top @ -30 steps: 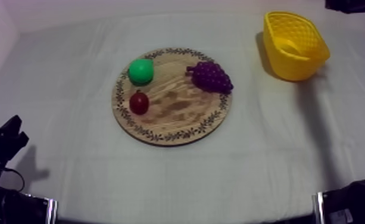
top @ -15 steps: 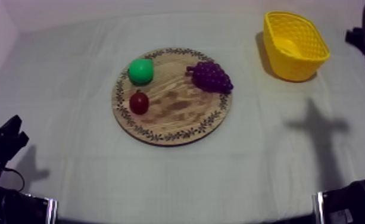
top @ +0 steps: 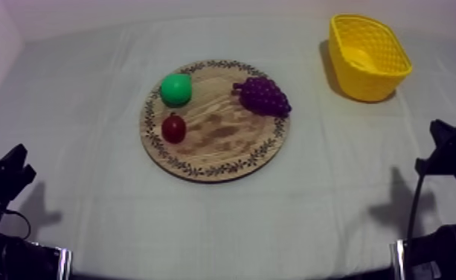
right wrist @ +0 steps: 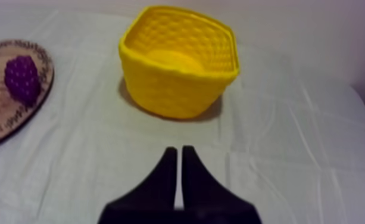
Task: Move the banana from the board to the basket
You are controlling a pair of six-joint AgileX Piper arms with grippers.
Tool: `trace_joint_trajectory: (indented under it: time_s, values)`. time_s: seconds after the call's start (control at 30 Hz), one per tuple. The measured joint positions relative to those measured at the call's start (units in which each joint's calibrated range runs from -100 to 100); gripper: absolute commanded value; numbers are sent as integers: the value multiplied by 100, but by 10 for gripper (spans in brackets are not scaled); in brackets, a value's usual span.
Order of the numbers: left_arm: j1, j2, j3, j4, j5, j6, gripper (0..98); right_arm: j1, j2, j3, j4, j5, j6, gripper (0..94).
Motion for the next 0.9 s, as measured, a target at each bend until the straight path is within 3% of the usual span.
trace_joint_trajectory:
  time_s: [0.13, 0.3, 0.5, 0.77, 0.9]
  values:
    - [0, 0, 0, 0, 0, 0, 0, 9, -617, 152, -188, 622, 58, 3]
    - [0, 0, 0, 0, 0, 0, 0, -53, -1086, 159, 111, 1203, -269, 2]
    - [0, 0, 0, 0, 0, 0, 0, -37, -1144, 167, 159, 1268, -508, 3]
    - [0, 0, 0, 0, 0, 0, 0, -22, -1144, 167, 179, 1382, -86, 3]
    - [0, 0, 0, 0, 8, 0, 0, -22, -1144, 167, 179, 1382, -127, 3]
